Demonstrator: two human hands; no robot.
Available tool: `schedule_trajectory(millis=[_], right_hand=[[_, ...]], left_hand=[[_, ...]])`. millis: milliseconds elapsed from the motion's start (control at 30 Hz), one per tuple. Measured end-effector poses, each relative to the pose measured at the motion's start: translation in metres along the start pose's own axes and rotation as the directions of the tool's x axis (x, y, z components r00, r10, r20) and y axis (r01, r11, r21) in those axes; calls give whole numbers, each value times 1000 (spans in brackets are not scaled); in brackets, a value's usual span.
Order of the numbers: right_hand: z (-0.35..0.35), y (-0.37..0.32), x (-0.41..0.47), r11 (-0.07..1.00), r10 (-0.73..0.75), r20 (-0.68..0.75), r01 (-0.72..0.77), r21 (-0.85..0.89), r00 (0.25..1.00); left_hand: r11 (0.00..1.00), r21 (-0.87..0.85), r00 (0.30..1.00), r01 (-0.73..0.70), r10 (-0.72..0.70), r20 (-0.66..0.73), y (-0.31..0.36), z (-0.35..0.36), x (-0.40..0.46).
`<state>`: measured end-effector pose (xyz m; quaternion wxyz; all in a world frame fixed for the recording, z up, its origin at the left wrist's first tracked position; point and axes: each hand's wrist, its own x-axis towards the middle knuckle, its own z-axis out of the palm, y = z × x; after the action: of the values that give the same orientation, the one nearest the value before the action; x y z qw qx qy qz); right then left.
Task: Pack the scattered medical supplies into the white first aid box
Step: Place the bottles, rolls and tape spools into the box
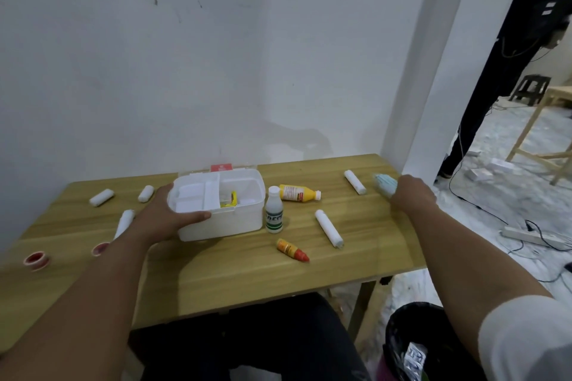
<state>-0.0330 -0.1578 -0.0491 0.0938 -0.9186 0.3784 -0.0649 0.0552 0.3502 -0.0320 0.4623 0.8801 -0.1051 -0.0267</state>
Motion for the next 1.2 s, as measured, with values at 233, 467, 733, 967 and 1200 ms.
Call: schedule_trajectory(millis=[233,467,733,967,1200], right_hand=[[-70,-123,-14,858,-411,-120,428,283,903],[-71,-244,-90,595,-797,151,803,36,584],[-38,-292,-116,533,-778,316,837,-124,543],[-39,-304,-125,477,-760,375,847,-233,531],[-2,-313,-134,522,-770,394,850,-62,502]], left_hand=[[999,35,1000,4,-4,8,-7,-6,3],[998,66,1000,-19,19,7,-9,-4,9],[990,135,999,26,-30,28,-20,-9,16],[990,141,999,26,-28,17,-27,-7,21],[993,118,1000,-6,5,11,-28,-5,22]])
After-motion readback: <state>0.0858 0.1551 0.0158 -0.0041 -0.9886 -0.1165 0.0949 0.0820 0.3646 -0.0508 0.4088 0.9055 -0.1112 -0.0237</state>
